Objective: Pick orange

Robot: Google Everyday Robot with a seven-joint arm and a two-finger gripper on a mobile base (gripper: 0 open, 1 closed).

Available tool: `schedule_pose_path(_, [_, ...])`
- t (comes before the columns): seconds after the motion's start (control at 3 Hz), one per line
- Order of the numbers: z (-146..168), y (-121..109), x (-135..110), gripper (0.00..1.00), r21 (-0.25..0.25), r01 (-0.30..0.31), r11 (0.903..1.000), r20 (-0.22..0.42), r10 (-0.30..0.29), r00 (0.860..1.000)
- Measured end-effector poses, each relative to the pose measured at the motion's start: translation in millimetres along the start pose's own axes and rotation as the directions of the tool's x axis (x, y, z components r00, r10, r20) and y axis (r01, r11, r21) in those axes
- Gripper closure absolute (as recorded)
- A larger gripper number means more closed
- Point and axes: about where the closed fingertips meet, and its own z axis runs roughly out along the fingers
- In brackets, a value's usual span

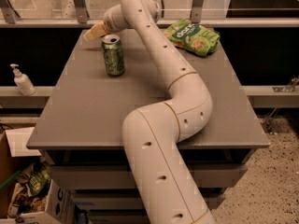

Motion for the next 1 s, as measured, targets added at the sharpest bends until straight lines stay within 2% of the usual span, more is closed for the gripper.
schedule_pose_path(0.33, [-16.5, -7.3, -14.4, 0.00, -0.006, 0.003, 1.0000, 0.058, -0.003, 0.998])
schedule_pose_path(0.67, [-16.6, -7.3, -14.5, 0.00, -0.007, 0.003, 1.0000, 0.060, -0.003, 0.998])
schedule_pose_path(1.0, [-17.8, -1.4, -18.6, 0.00, -0.028, 0.011, 0.9995, 0.070, -0.009, 0.998])
